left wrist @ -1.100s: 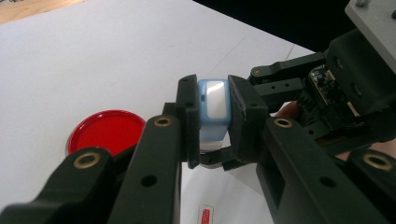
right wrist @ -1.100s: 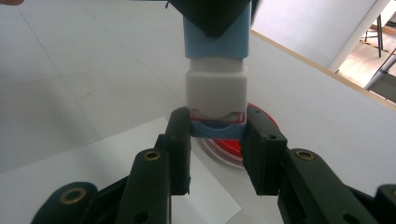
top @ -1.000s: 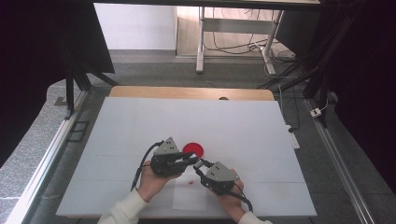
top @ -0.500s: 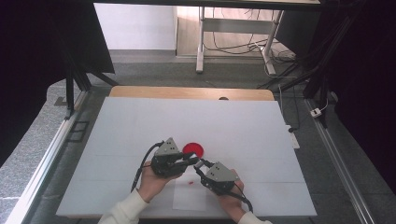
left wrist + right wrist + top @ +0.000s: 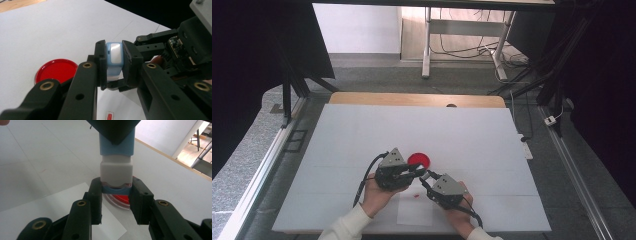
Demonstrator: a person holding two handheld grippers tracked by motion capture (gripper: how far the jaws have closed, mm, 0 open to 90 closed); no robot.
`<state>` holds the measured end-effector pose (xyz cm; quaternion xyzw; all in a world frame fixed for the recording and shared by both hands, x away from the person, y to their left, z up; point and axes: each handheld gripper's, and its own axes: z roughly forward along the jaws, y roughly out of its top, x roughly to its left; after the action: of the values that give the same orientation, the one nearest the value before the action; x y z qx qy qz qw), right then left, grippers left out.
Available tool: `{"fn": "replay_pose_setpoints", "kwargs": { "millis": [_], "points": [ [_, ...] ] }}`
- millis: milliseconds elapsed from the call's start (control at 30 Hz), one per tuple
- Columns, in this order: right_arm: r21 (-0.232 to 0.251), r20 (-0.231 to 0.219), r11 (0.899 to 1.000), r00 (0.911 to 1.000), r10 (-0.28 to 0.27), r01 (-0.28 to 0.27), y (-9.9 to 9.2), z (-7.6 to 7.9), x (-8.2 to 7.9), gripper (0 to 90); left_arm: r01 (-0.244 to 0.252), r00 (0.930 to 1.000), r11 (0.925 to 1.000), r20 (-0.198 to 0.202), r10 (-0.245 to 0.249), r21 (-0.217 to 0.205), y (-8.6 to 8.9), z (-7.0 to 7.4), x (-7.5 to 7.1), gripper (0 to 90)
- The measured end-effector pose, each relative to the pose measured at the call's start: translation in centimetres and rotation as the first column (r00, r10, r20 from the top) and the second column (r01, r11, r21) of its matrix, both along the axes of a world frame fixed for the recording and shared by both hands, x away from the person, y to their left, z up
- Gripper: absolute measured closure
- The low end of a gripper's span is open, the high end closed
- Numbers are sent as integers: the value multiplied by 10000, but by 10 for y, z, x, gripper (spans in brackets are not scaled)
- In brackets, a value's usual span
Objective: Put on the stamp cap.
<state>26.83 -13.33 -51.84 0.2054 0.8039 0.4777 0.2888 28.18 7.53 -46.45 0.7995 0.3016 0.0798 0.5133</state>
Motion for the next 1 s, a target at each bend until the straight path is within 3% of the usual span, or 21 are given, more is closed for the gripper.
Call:
{"fn": "replay_pose_setpoints", "kwargs": {
  "millis": [433,633,1000],
  "points": [
    [-107,29,9999,10000,-17,17,0,0,0,648,103,9997,9999,-222,-104,-41,1,-2,2,757],
    [-478,136,9989,9999,16,-9,1,0,-1,649,176,9991,9998,-384,-175,37,1,-4,4,757],
    [-671,190,9977,9998,87,-74,3,-1,-2,649,249,9976,9997,-641,-247,31,0,-8,5,759]
  ]
}}
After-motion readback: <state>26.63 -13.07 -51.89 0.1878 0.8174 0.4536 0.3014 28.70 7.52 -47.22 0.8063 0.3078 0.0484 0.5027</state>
